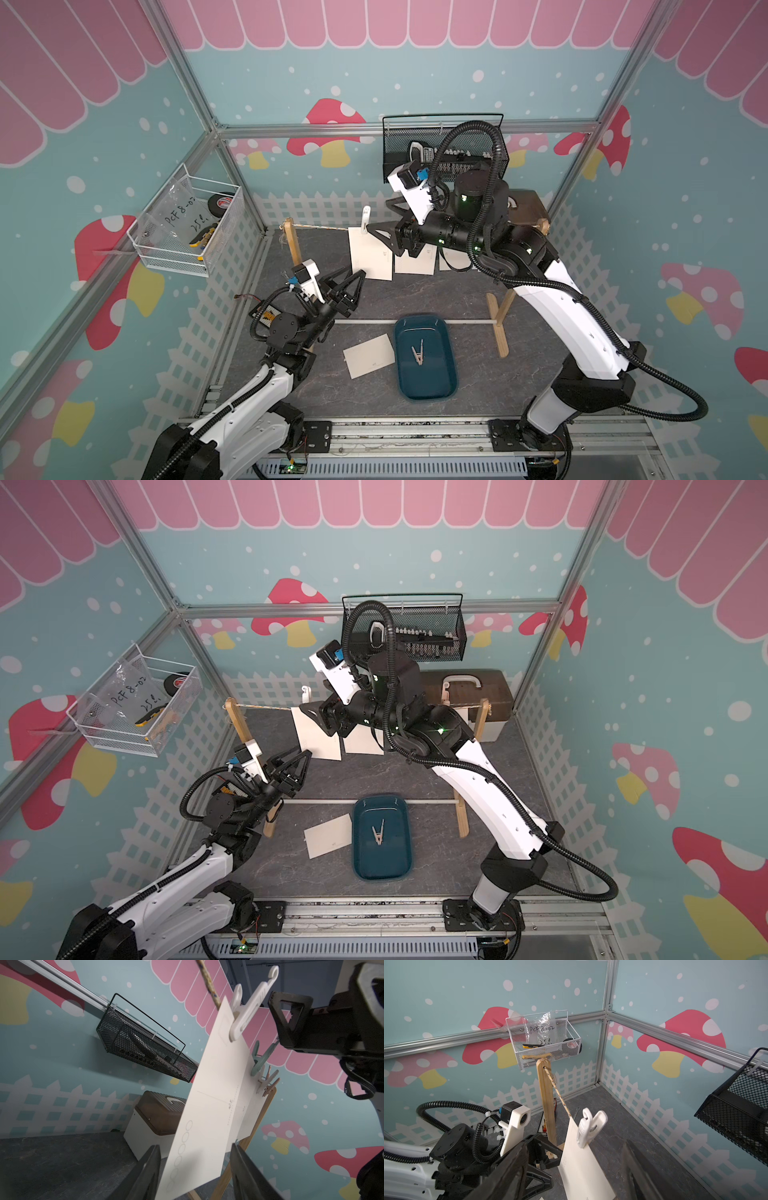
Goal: Remove the postcards from the strings
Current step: Pinch the postcard on the clothesline, then remove the clamp from the clothesline.
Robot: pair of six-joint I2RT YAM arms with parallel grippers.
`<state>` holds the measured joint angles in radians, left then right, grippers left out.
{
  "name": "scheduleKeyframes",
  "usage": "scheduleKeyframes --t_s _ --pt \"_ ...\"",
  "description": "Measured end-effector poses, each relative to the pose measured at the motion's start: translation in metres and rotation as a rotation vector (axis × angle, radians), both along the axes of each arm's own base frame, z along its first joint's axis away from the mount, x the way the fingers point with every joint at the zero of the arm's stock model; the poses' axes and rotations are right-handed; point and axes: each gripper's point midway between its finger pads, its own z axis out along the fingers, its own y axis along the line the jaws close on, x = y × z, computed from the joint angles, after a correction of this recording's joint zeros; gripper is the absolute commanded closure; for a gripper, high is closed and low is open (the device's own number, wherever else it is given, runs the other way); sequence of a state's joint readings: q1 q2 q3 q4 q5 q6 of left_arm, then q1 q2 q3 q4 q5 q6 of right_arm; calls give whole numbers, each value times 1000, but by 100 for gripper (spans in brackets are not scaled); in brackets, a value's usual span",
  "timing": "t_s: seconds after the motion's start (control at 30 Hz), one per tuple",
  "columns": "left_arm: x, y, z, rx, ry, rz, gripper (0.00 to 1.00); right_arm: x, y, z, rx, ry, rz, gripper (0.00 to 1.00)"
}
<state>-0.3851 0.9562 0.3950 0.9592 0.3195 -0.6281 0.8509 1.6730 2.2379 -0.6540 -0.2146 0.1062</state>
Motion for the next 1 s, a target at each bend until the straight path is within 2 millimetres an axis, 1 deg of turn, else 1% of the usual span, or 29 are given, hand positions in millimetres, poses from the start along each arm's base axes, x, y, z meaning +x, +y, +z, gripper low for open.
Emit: scheduleKeyframes --t_s 0.27,0.4,0.47,0.57,0.77,1.0 --pt "2 -2 -3 2 7 -28 54 16 14 -13 -21 33 -21 29" --pt "2 0 -3 6 4 -33 60 20 18 -18 -27 49 -23 29" --pt "2 1 -3 9 2 -35 62 21 19 -19 -27 54 -24 29" --pt "2 1 -4 11 2 -38 68 22 20 -18 -23 54 -25 29" --pt "2 2 -3 14 -1 -42 74 22 19 -13 -14 51 -29 29" --pt "5 6 0 20 -8 -31 80 26 24 -18 -19 59 -31 29"
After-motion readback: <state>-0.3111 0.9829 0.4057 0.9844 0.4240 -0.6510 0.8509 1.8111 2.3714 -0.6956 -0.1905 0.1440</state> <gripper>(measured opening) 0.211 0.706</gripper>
